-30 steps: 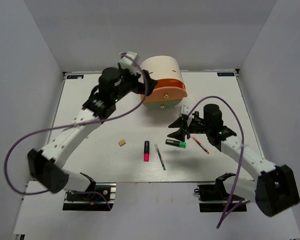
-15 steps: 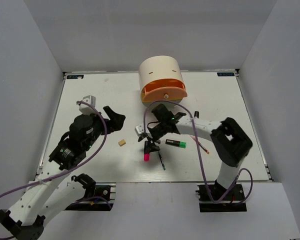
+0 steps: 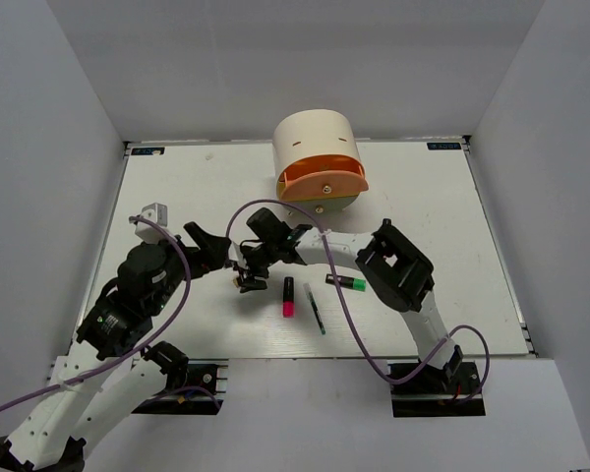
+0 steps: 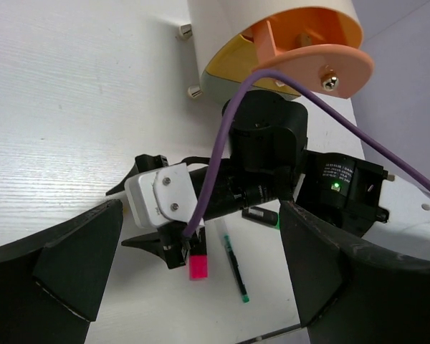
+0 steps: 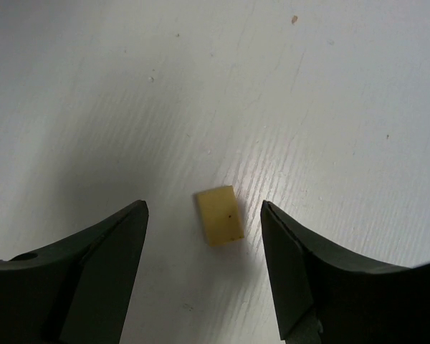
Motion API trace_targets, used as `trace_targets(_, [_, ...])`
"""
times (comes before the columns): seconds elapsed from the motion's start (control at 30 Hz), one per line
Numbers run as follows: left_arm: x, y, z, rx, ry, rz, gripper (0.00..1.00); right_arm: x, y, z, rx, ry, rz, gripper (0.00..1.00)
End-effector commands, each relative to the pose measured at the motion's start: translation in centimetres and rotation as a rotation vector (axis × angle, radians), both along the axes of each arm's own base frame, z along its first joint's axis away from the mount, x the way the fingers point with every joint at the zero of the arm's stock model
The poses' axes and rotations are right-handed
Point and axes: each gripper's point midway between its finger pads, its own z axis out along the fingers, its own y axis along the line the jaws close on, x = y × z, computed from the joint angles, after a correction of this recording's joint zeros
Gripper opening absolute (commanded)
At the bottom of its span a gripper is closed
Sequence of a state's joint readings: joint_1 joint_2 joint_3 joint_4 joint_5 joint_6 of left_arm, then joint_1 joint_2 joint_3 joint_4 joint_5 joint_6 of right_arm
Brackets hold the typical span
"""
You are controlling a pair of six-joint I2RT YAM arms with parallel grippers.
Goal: Sort the stationery into containers
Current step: Pick up the stationery from the center of the board, then place the stationery in the drawer.
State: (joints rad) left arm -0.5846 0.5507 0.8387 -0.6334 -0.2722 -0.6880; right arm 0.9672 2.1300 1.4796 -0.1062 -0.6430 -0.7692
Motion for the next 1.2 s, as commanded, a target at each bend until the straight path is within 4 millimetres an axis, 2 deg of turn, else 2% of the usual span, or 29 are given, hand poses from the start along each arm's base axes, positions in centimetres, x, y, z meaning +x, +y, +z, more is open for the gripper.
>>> trace_targets(0.0, [-0.2,0.6,0.5,0.024,-0.009,0.011,1.00,1.2,1.2,0.4,0.008,-0.040,-0.030,0.70])
trace_targets(0.13, [-0.6,0.4,0.0,0.029,0.011,-0.010,1.00,1.2,1.2,-0.9,-0.028,-0.041,-0.011,0.62])
trace_targets(0.33, [-0.8,0.2,-0.2,0.038,0.019,-0.032,1.00,2.1,0.7,-3.0,-0.079,-0.069,-0.022,0.59])
trace_targets(0.4, [-0.8,0.2,-0.2,0.038,0.019,-0.032,1.00,2.0,0.3,-3.6,-0.102,-0.073,-0.010,0.54])
trace_targets(0.5, [-1.3,0.3,0.0,0.029,0.012,-0.040,1.00,1.6,-0.4,-3.6,-0.117,-0.087,0.023,0.37])
trace_targets(0.53, [-1.4,0.4,0.2,0.032,0.000,-0.043,1.00,1.2,-0.8,-3.4,-0.130,-0.076,0.029,0.26])
trace_targets(0.57, [-1.5,0.2,-0.2,0.034,0.009,-0.055,1.00,1.1,-1.0,-3.0,-0.127,-0.076,0.034,0.21])
trace_targets(0.67, [-2.3,-0.4,0.8,-0.001,-0.037,-0.110,1.00,-0.4,-1.6,-0.3,-0.091,-0.021,0.068,0.08])
trace_targets(0.73, [-2.4,-1.1,1.6,-0.030,-0.095,-0.153,0.94,-1.4,-2.0,3.0,-0.048,0.005,0.079,0.05])
trace_targets(0.77, [-2.8,-1.6,2.0,-0.051,-0.115,-0.187,0.92,-1.7,-2.2,4.0,-0.028,0.035,0.081,0.04])
trace_targets(0.87, [-3.3,-2.6,3.4,-0.113,-0.184,-0.243,0.84,-2.8,-2.8,9.7,0.045,0.083,0.018,0.01])
trace_targets(0.9, [-3.6,-2.9,3.5,-0.123,-0.198,-0.261,0.83,-2.6,-2.7,10.4,0.070,0.073,0.001,0.01])
trace_targets(0.97, [-3.8,-3.6,5.1,-0.180,-0.240,-0.292,0.76,-1.0,-3.3,14.6,0.174,-0.017,-0.080,0.00])
trace_targets(1.0, [-4.0,-3.8,5.8,-0.194,-0.264,-0.311,0.74,-0.7,-3.7,15.5,0.190,-0.006,-0.118,0.00])
trace_targets(1.03, [-4.1,-4.6,7.2,-0.216,-0.300,-0.349,0.73,0.3,-4.4,17.5,0.224,-0.048,-0.169,0.00])
trace_targets(1.07, [-4.0,-5.0,7.5,-0.221,-0.306,-0.368,0.70,0.7,-4.7,19.6,0.281,-0.088,-0.186,0.00])
trace_targets(1.1, [-4.2,-5.2,8.7,-0.231,-0.328,-0.384,0.70,1.3,-5.2,20.0,0.287,-0.087,-0.229,0.00])
trace_targets(1.13, [-4.3,-5.9,8.9,-0.234,-0.326,-0.419,0.70,1.6,-5.7,21.6,0.317,-0.106,-0.248,0.00])
trace_targets(1.17, [-3.6,-6.7,8.5,-0.224,-0.296,-0.436,0.70,2.1,-6.4,22.9,0.342,-0.122,-0.285,0.00])
